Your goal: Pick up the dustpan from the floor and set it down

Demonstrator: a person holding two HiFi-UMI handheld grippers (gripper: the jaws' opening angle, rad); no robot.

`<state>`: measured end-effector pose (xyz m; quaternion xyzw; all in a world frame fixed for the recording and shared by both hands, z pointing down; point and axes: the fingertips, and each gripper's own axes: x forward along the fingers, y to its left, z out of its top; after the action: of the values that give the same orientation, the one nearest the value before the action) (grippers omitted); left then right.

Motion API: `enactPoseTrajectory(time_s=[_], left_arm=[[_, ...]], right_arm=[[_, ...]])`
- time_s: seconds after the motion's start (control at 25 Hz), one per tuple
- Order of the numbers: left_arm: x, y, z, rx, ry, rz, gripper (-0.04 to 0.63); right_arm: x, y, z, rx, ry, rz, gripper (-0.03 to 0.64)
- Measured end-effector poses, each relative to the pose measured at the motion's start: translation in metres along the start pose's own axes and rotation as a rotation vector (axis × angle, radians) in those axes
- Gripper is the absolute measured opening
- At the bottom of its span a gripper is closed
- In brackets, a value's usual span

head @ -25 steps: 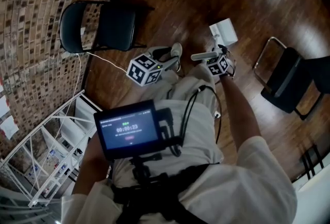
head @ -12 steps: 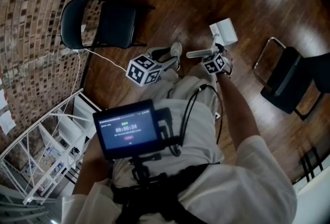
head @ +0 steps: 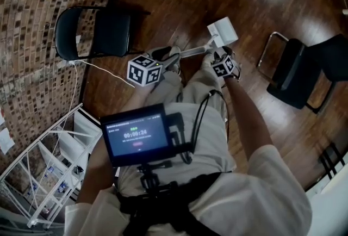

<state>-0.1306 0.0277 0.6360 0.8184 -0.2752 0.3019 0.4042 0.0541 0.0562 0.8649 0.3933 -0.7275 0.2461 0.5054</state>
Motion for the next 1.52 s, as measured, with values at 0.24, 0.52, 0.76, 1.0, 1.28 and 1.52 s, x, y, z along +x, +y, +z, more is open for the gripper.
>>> enactPoseTrajectory(time_s=[0.24, 0.52, 0.76, 1.0, 1.28, 1.52], left_arm=[[0.013, -0.019, 0.021, 0.004, -0.021, -0.052, 0.181], [0.002, -0.029, 0.072, 0.037, -0.087, -0.132, 0.181], [0.025, -0.059, 0.094, 0.093, -0.134, -0.194, 0.181], [0.019, -0.069, 0.111, 0.143, -0.159, -0.269, 0.181], [-0.014, -0.051, 0.119, 0.192, -0.151, -0.329, 0.169], [-0.037, -0.038, 0.118, 0.199, -0.163, -0.405, 0.148]], right_arm=[[-0.041, -0.022, -0.006, 0.129, -0.053, -0.001, 0.225], [-0.128, -0.063, 0.04, 0.276, -0.219, -0.065, 0.224], [-0.198, -0.096, 0.042, 0.365, -0.378, -0.114, 0.222], [-0.259, -0.099, 0.068, 0.415, -0.491, -0.166, 0.22], [-0.312, -0.089, 0.099, 0.498, -0.56, -0.256, 0.204], [-0.345, -0.067, 0.112, 0.534, -0.575, -0.339, 0.186]])
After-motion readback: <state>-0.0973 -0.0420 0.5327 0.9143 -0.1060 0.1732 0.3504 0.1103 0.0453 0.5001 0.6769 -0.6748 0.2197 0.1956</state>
